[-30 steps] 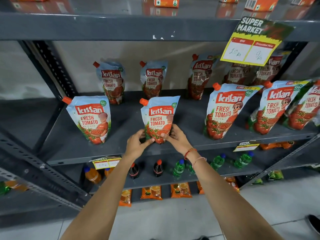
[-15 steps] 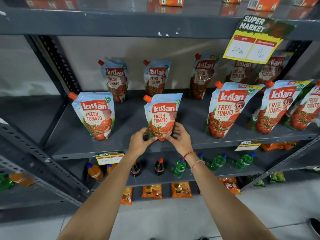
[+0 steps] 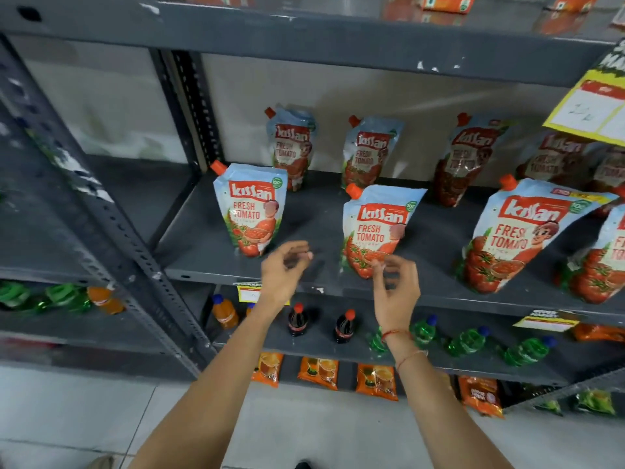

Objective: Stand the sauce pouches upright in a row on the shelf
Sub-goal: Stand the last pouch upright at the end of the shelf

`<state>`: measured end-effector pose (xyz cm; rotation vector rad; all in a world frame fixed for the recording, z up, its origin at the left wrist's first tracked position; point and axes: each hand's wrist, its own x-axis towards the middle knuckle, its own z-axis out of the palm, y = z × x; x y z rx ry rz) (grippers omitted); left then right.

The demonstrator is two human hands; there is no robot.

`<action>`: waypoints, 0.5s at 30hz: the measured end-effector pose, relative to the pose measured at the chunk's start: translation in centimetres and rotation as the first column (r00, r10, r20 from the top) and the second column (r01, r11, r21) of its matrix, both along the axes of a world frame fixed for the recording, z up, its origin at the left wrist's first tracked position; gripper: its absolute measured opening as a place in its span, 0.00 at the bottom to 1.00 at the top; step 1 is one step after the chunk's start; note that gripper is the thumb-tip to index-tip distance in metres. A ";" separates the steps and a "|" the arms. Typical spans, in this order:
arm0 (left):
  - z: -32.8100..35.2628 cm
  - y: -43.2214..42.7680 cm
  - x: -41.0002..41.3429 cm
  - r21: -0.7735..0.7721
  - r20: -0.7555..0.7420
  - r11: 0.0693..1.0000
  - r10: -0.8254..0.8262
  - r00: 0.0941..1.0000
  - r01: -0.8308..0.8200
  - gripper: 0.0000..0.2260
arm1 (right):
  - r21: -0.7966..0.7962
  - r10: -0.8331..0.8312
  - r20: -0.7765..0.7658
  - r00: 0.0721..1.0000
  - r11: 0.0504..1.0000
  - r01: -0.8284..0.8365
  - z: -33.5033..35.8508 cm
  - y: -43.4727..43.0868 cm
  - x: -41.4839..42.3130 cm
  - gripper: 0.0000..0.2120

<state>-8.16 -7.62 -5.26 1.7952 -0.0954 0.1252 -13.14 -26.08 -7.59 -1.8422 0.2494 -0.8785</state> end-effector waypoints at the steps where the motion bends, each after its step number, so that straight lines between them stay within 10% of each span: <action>1: 0.0 1.5 0.0 -0.033 0.029 0.994 0.102 0.994 -0.101 0.08 | -0.026 0.038 0.024 0.999 0.999 -0.037 0.3 1.3 0.0 0.04; 7: -0.1 10.0 2.6 0.035 0.044 0.910 0.412 0.910 -0.414 0.12 | -0.180 0.357 -0.114 0.927 0.910 -0.373 1.7 8.5 3.8 0.15; 12: -0.3 13.8 6.3 0.144 -0.196 0.986 0.116 0.974 -0.088 0.39 | 0.075 0.537 -0.426 0.728 0.823 -0.563 1.9 11.7 9.4 0.42; 15: -0.3 14.0 7.6 0.142 -0.250 0.981 -0.092 0.964 0.130 0.37 | 0.210 0.645 -0.480 0.595 0.743 -0.636 1.7 12.4 11.6 0.38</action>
